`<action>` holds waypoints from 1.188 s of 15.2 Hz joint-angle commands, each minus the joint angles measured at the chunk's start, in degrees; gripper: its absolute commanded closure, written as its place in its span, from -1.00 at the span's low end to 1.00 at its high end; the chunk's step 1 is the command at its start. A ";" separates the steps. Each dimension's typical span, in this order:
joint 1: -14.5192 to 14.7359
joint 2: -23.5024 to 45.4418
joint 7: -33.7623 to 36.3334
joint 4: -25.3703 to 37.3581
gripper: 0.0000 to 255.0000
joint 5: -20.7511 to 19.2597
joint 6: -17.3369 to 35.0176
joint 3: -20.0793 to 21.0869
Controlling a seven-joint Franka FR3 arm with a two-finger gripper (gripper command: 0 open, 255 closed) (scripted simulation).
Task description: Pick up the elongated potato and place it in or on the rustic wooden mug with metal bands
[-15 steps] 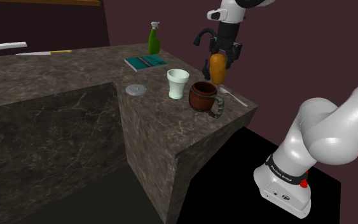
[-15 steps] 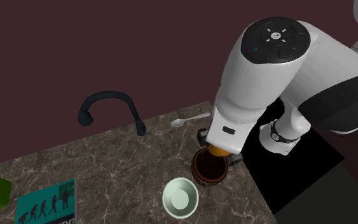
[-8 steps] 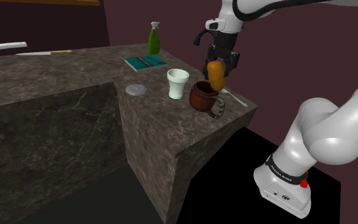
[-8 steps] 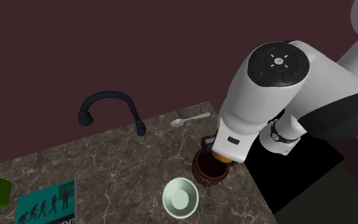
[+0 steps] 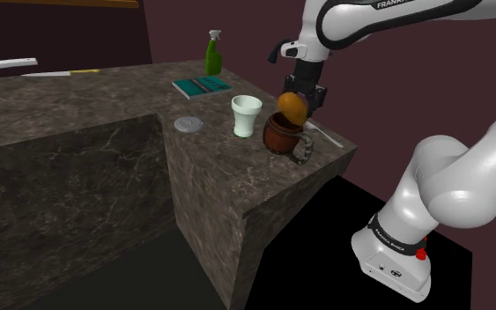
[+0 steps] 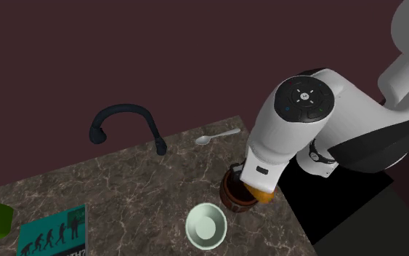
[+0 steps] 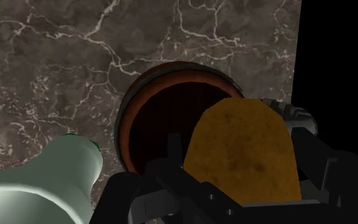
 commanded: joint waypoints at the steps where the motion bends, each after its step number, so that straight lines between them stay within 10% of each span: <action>1: -0.19 0.26 -0.21 -1.04 1.00 -0.23 0.90 -0.34; 7: -0.22 0.26 -0.22 -1.04 1.00 -0.21 0.90 -0.31; 8: -0.21 0.32 -0.23 -1.01 -1.00 -0.21 0.93 -0.33; 18: 0.13 -0.74 -0.32 5.46 -1.00 0.46 -6.60 0.72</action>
